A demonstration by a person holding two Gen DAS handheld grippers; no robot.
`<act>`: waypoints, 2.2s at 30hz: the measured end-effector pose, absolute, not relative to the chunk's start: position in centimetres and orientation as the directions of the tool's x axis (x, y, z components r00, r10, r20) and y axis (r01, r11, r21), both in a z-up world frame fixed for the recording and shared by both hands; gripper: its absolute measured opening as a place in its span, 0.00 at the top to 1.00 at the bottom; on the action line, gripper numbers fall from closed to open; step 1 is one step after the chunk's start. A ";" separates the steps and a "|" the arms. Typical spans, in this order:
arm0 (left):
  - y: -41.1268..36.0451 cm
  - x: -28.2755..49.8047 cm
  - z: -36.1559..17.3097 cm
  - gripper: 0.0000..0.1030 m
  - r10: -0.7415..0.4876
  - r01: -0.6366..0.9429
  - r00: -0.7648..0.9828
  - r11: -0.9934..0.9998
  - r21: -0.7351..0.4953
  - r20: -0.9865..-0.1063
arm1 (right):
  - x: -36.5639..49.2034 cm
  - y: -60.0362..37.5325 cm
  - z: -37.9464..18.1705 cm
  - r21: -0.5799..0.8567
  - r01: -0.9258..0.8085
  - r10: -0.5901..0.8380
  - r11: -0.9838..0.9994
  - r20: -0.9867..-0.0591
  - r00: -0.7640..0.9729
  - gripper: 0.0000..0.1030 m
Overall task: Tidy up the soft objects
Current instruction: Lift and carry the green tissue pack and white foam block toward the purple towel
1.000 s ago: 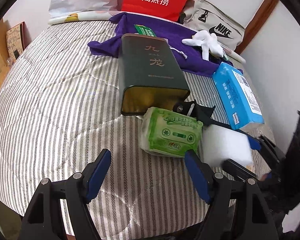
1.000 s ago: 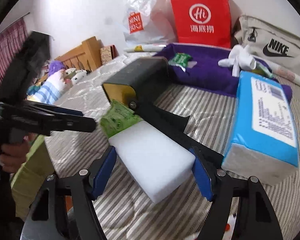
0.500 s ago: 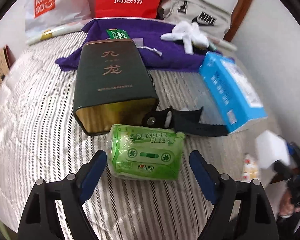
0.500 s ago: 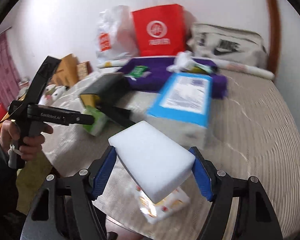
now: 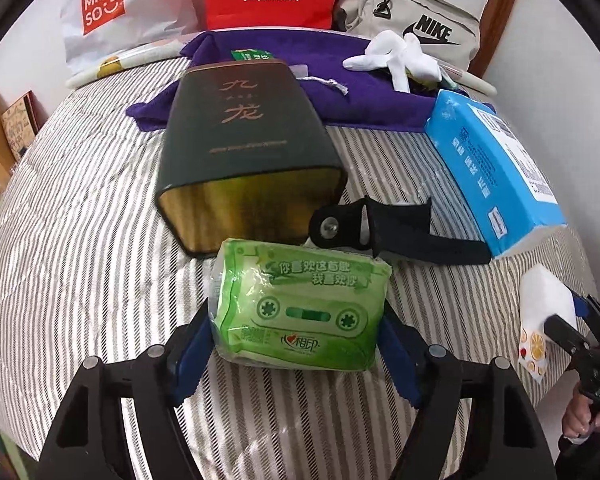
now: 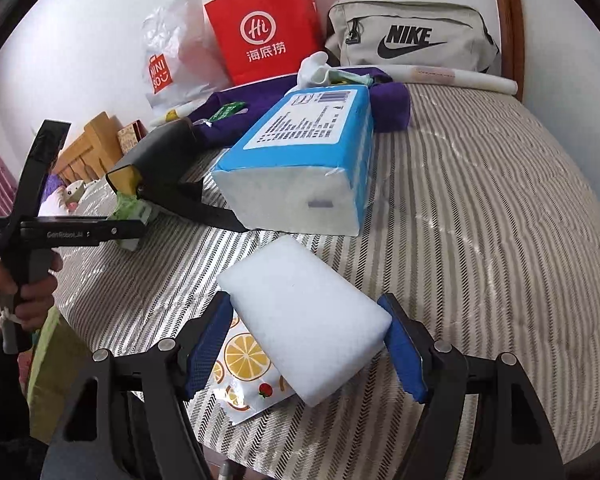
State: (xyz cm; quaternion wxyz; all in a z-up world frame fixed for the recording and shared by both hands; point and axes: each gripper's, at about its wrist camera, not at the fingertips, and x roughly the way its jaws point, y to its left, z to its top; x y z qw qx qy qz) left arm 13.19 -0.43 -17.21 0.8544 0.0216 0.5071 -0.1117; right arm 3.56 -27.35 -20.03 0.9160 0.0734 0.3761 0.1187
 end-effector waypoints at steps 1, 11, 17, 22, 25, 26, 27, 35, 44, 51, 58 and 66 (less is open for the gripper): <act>-0.2 12.9 -17.2 0.28 -0.168 0.209 0.461 0.975 -0.077 -0.871 | 3.6 -27.4 -20.2 0.232 -0.161 0.277 0.959 -0.667 0.691 0.29; 1.0 11.2 -15.9 0.29 -0.203 0.195 0.475 0.973 -0.122 -0.857 | 4.0 -25.9 -20.0 0.285 -0.184 0.331 0.941 -0.649 0.685 0.29; 1.8 10.3 -15.2 0.29 -0.207 0.187 0.484 0.974 -0.130 -0.850 | 3.7 -24.8 -19.0 0.275 -0.210 0.341 0.938 -0.630 0.697 0.30; 2.7 10.1 -14.8 0.29 -0.208 0.169 0.489 0.975 -0.142 -0.847 | 3.4 -25.3 -18.2 0.262 -0.195 0.319 0.945 -0.622 0.715 0.30; 3.1 9.9 -14.5 0.29 -0.216 0.170 0.492 0.974 -0.150 -0.843 | 3.0 -25.9 -17.4 0.266 -0.188 0.316 0.945 -0.612 0.725 0.30; 3.2 9.8 -14.4 0.29 -0.214 0.168 0.494 0.974 -0.149 -0.842 | 2.9 -26.0 -17.1 0.263 -0.186 0.313 0.947 -0.608 0.730 0.30; 3.3 9.8 -14.3 0.29 -0.212 0.165 0.496 0.975 -0.148 -0.842 | 2.7 -26.2 -16.9 0.259 -0.186 0.309 0.948 -0.606 0.733 0.30; 3.8 10.0 -13.1 0.29 -0.216 0.152 0.504 0.975 -0.160 -0.836 | 2.5 -26.5 -14.9 0.239 -0.189 0.297 0.952 -0.589 0.751 0.30; 4.0 10.6 -11.4 0.28 -0.232 0.147 0.516 0.972 -0.181 -0.825 | 2.7 -26.8 -13.1 0.230 -0.180 0.283 0.956 -0.577 0.766 0.30; 4.3 11.8 -10.2 0.28 -0.243 0.146 0.532 0.970 -0.194 -0.811 | 3.6 -27.2 -11.9 0.222 -0.170 0.269 0.960 -0.577 0.771 0.30; 4.0 13.2 -9.1 0.28 -0.264 0.153 0.534 0.965 -0.215 -0.804 | 5.1 -27.1 -10.6 0.210 -0.174 0.265 0.962 -0.570 0.777 0.30; 3.5 15.0 -8.1 0.28 -0.269 0.170 0.536 0.963 -0.210 -0.800 | 7.0 -26.6 -9.2 0.187 -0.189 0.263 0.964 -0.563 0.784 0.30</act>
